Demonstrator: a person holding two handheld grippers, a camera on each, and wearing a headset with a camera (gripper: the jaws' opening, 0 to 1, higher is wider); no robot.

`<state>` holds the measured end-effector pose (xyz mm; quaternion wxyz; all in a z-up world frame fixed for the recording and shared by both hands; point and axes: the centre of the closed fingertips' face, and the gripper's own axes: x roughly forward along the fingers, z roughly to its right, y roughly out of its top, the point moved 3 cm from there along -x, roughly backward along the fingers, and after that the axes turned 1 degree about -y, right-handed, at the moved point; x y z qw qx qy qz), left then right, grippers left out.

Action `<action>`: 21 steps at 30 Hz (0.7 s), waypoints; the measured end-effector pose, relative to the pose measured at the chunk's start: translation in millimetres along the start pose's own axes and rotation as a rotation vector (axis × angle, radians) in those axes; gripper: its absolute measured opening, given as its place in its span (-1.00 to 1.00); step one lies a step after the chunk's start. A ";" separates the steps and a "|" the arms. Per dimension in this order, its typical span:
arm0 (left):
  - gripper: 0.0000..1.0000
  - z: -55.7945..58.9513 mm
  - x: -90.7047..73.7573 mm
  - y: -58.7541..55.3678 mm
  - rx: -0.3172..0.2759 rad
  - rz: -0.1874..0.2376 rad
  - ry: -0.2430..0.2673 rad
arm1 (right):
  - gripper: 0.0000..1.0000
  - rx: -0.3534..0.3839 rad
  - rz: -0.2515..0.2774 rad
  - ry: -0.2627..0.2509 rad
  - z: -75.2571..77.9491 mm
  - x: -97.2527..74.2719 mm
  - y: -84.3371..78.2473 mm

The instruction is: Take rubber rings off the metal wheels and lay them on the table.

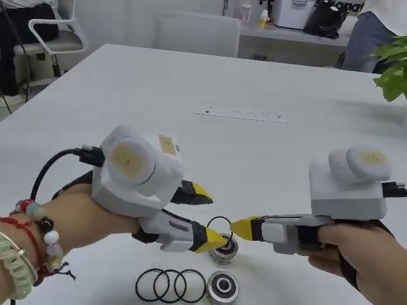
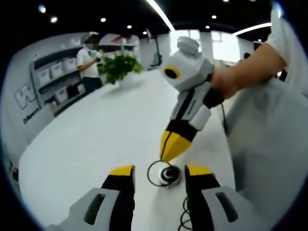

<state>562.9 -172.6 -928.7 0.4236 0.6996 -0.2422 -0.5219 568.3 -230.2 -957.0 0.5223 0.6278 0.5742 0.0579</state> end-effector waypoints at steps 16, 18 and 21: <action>0.26 1.4 -69.4 16.6 0.030 -0.005 0.069 | -1.00 -0.047 0.033 0.087 -29.9 0.4 11.1; 0.29 4.6 -77.8 12.5 0.030 -0.014 0.074 | -1.00 -0.051 0.030 0.094 -32.5 1.1 10.9; 0.31 9.1 -90.1 6.7 0.035 -0.017 0.093 | -1.00 -0.061 0.022 0.108 -38.6 2.5 9.1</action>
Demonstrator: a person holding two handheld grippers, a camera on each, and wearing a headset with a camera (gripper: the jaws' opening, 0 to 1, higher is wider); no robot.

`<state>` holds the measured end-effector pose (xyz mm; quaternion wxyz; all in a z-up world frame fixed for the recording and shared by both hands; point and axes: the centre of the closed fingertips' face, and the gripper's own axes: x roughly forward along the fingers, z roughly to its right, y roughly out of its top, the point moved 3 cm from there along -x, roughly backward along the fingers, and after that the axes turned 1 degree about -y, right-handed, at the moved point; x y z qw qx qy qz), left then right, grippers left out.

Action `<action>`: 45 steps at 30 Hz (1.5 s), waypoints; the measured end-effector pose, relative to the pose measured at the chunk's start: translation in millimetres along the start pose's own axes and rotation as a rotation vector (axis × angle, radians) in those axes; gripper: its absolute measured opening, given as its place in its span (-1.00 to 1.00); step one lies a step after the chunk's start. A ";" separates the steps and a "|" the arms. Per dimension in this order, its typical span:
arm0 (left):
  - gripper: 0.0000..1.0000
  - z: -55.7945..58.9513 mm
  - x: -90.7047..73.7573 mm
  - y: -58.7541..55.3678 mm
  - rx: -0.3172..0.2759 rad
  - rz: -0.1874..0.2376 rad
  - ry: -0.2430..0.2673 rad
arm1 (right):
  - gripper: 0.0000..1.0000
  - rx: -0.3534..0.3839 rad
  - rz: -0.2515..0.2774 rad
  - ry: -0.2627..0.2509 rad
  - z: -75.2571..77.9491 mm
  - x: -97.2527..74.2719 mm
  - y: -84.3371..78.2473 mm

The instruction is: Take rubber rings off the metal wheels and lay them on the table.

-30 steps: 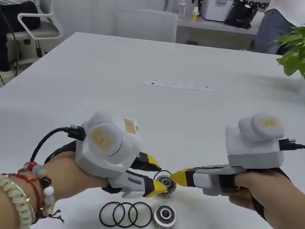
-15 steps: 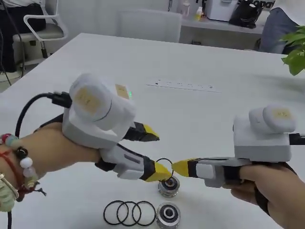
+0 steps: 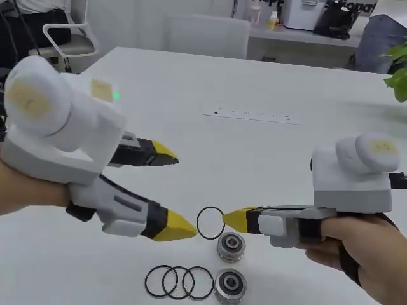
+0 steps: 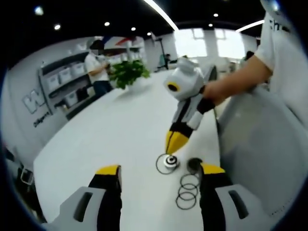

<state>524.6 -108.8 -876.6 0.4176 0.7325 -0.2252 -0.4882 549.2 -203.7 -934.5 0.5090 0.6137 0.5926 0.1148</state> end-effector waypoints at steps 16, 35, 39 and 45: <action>0.52 17.7 -43.4 -60.8 -0.186 0.003 0.122 | -1.00 -0.030 -0.065 0.085 -22.8 15.6 -12.3; 0.67 37.5 -46.1 -84.0 -0.330 0.019 0.145 | -1.00 -0.067 -0.193 0.138 -37.8 34.3 -44.8; 0.67 39.8 -46.5 -88.6 -0.338 0.005 0.150 | -1.00 -0.070 -0.209 0.135 -36.0 36.1 -48.9; 0.66 40.3 -47.8 -90.8 -0.358 0.008 0.161 | -1.00 -0.066 -0.226 0.132 -33.3 37.8 -53.0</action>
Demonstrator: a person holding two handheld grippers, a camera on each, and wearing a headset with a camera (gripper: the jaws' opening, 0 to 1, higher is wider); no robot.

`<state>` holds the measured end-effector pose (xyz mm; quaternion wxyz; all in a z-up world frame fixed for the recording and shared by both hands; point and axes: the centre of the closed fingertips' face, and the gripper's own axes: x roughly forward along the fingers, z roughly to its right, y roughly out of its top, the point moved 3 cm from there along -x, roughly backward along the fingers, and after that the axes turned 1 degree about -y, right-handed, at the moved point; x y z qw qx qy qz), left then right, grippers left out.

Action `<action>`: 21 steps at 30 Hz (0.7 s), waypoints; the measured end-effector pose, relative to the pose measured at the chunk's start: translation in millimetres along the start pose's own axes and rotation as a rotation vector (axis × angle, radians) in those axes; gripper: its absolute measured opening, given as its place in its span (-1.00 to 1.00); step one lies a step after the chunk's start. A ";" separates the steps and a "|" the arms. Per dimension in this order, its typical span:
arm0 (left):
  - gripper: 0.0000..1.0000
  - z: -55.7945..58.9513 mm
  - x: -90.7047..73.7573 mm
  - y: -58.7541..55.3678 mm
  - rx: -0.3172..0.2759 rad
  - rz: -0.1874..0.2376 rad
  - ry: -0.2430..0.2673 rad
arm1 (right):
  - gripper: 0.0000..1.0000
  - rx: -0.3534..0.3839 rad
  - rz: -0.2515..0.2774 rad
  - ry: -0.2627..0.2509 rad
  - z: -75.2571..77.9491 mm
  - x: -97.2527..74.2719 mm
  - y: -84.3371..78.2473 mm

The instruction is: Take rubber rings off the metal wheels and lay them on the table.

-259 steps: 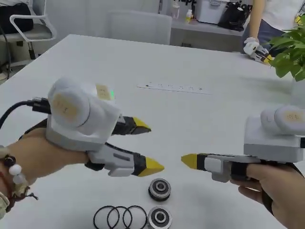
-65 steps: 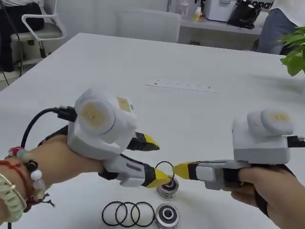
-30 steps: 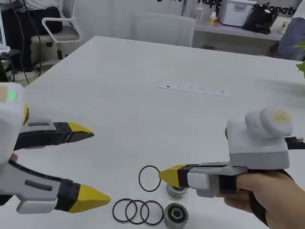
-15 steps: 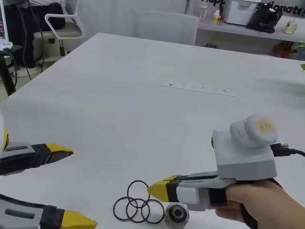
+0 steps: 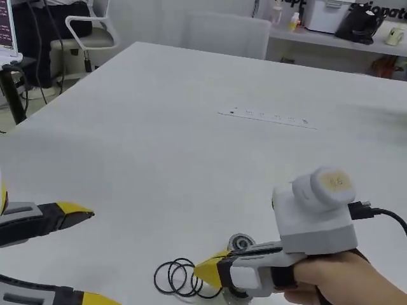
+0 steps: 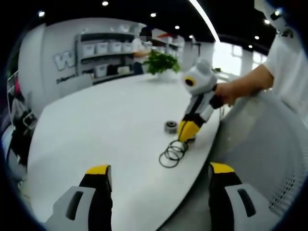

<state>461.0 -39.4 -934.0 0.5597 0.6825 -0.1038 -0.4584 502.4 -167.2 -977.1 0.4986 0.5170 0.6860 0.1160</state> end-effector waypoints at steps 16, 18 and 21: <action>0.62 -2.9 -0.3 2.6 -0.002 0.000 0.012 | -1.00 0.010 -0.016 -0.034 9.1 1.4 -3.7; 0.61 -3.0 0.0 2.1 0.001 -0.003 0.013 | -1.00 0.010 -0.016 -0.035 9.0 1.9 -3.5; 0.61 -3.4 -0.3 2.9 0.006 0.002 0.022 | -1.00 -0.016 -0.024 -0.048 8.0 3.2 -3.7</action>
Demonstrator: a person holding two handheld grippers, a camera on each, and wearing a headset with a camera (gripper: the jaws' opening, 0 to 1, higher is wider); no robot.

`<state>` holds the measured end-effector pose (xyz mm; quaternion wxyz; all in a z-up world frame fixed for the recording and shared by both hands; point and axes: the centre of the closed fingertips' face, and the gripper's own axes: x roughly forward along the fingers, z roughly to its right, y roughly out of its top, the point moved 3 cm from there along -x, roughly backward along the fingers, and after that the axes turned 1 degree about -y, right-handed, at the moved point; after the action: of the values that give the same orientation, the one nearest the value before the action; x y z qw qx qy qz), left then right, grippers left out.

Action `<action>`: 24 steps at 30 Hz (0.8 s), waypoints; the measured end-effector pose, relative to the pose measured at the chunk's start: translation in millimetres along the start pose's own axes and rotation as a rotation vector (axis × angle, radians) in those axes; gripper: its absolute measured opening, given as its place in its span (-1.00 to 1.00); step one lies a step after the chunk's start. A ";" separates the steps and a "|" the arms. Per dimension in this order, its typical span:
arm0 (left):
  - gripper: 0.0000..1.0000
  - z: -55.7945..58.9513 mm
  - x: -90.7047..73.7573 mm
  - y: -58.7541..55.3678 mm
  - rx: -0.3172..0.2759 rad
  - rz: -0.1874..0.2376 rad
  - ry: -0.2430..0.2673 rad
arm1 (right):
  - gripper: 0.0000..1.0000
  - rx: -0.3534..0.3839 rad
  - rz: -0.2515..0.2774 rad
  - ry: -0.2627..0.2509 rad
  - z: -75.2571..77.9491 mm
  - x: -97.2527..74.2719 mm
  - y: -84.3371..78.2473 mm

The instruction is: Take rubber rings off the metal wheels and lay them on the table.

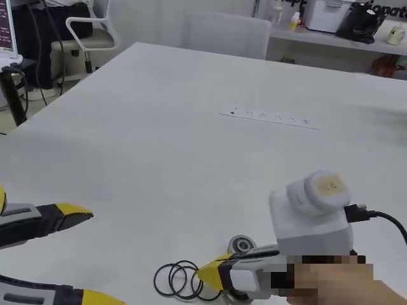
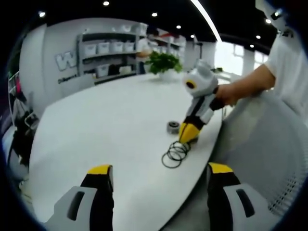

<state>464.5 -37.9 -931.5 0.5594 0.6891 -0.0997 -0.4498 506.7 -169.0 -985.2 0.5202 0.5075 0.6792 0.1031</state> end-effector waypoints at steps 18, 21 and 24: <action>0.57 -1.5 -1.8 -0.7 -0.004 0.007 0.011 | -1.00 -0.037 -0.038 -0.048 5.9 1.6 -3.7; 0.56 -2.9 -2.5 -0.2 -0.009 0.013 0.016 | -0.98 -0.053 -0.046 -0.059 6.3 2.1 -3.4; 0.55 -3.8 -3.4 0.0 -0.006 0.012 0.020 | -0.96 -0.078 -0.055 -0.069 5.1 1.8 -4.2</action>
<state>465.3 -33.2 -929.9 0.5650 0.6913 -0.0971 -0.4398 508.4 -171.4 -991.3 0.5653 0.4711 0.6701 0.0975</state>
